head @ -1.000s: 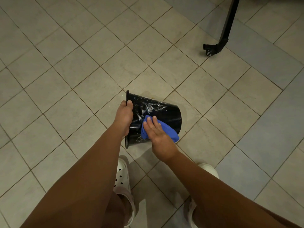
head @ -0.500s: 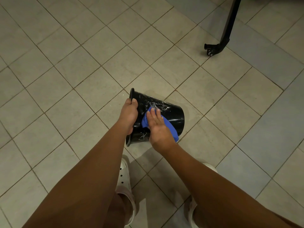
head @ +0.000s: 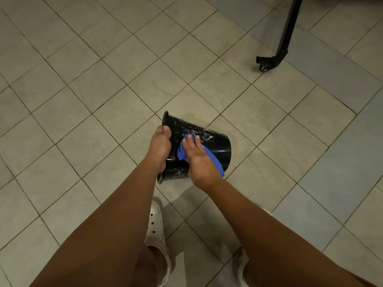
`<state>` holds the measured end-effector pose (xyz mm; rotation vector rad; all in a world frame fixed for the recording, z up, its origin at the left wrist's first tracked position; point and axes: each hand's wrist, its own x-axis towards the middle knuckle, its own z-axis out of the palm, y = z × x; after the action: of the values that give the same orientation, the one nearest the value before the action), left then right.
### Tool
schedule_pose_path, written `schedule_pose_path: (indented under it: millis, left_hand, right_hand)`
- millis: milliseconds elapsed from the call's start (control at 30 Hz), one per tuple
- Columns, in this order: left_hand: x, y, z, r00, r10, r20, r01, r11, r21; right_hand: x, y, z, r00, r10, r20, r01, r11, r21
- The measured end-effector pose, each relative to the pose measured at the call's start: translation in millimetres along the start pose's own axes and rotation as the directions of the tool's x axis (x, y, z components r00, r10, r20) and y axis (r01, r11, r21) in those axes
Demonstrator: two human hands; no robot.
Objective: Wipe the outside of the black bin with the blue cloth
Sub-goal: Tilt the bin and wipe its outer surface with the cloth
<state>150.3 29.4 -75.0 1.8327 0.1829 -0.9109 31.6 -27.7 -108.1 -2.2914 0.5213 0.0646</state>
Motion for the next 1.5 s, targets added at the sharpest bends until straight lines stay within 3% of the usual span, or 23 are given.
schedule_pose_path:
  millis: [167,233,333,567,733,900,1000,1100,1200,1433,1500]
  left_hand:
    - [-2,-5,0,1.0,-0.015,0.012,0.015,1.0,-0.008]
    - [-3,-4,1,1.0,-0.021,0.017,0.021,1.0,-0.007]
    - [-3,-1,3,0.999,-0.028,0.023,0.028,0.999,-0.015]
    - [-7,0,3,0.999,-0.006,0.041,0.004,0.998,0.061]
    - [-6,1,2,0.998,0.06,0.023,-0.061,0.997,0.038]
    - [-6,1,2,0.995,0.091,0.03,-0.092,0.994,0.051]
    - [-7,3,1,0.996,0.09,0.025,-0.092,0.994,0.061]
    - [-6,2,-4,0.996,0.08,0.04,-0.084,0.992,0.099]
    - [-5,0,-7,0.994,0.085,0.071,-0.093,0.989,0.112]
    - [-11,1,-1,0.99,0.106,0.089,-0.112,0.992,0.064]
    - [-11,1,-3,0.992,0.099,0.081,-0.105,0.992,0.069]
  right_hand:
    - [-10,11,7,0.994,-0.068,-0.086,0.074,0.995,0.072]
    - [-15,15,5,0.974,-0.05,-0.219,0.076,0.991,0.111]
    - [-20,20,8,0.91,-0.094,-0.403,0.107,0.994,0.009]
    - [-24,17,19,0.941,-0.245,-0.234,0.226,0.968,-0.105]
    - [-6,10,9,0.983,-0.166,-0.077,0.163,0.986,-0.042]
    - [-8,0,14,0.993,0.023,-0.115,-0.021,1.0,0.013]
    - [-17,0,23,0.985,-0.049,-0.163,0.048,0.999,-0.011]
    - [-19,-4,24,0.984,-0.159,-0.081,0.156,0.987,-0.04]
    - [-10,-11,14,0.988,-0.156,-0.01,0.156,0.988,-0.016]
    - [4,-19,-5,0.995,0.094,-0.037,-0.095,0.995,-0.017]
    - [-1,-23,-2,0.996,0.076,-0.039,-0.078,0.996,-0.051]
